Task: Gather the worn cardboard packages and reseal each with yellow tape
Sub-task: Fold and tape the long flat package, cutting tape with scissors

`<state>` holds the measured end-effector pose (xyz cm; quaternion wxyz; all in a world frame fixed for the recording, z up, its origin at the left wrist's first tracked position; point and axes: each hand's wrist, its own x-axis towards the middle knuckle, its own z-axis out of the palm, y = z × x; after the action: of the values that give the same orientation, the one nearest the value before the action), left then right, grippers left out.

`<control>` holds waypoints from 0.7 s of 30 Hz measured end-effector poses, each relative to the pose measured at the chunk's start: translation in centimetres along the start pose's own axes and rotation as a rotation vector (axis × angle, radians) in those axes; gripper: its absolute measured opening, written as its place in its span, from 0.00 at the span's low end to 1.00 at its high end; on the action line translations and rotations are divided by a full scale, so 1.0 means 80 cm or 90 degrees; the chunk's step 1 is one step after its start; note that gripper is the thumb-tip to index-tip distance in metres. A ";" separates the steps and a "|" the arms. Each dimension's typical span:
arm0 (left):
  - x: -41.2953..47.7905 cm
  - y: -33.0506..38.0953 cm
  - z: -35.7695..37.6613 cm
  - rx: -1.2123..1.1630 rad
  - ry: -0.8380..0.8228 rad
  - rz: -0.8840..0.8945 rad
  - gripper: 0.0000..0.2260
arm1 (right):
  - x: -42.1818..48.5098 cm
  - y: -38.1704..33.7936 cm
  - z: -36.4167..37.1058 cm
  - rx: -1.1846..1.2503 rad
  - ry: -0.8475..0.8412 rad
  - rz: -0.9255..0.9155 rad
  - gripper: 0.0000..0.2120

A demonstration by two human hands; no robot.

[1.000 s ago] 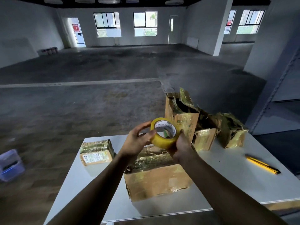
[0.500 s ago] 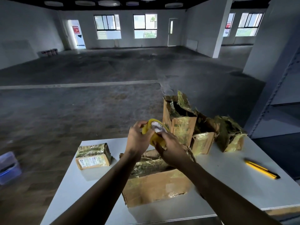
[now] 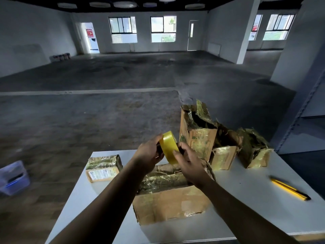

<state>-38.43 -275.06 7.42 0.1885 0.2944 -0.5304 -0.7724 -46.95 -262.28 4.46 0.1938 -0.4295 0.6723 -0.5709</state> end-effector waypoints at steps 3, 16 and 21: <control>-0.010 0.005 0.010 0.011 -0.025 0.058 0.09 | -0.005 -0.007 0.002 0.032 -0.013 0.003 0.06; -0.020 0.004 0.008 0.109 0.060 0.171 0.08 | -0.002 -0.005 0.015 -0.209 0.102 -0.045 0.13; -0.025 0.000 0.004 0.236 0.052 0.217 0.13 | -0.007 -0.008 0.017 -0.261 0.119 -0.076 0.17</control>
<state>-37.12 -273.63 8.00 0.2800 0.2609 -0.6971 -0.6063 -45.37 -262.65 4.53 0.0051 -0.4441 0.7628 -0.4700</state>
